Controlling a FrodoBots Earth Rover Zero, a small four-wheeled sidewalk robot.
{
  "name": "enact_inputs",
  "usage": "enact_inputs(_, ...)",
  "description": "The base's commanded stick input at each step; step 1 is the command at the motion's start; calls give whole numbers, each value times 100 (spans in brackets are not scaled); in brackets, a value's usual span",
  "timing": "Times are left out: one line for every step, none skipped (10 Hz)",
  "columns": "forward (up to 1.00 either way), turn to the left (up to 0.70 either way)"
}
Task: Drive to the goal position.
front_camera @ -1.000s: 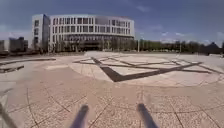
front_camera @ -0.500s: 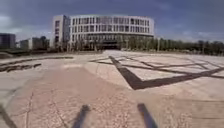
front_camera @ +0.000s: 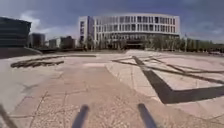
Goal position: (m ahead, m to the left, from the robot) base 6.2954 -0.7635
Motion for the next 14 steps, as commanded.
enact_inputs(70, 6)
enact_inputs(70, 0)
enact_inputs(70, 0)
enact_inputs(70, 0)
enact_inputs(70, 0)
enact_inputs(70, 0)
enact_inputs(70, 0)
enact_inputs(70, 0)
enact_inputs(70, 0)
enact_inputs(70, 0)
enact_inputs(70, 0)
enact_inputs(70, -6)
enact_inputs(70, -35)
enact_inputs(70, -13)
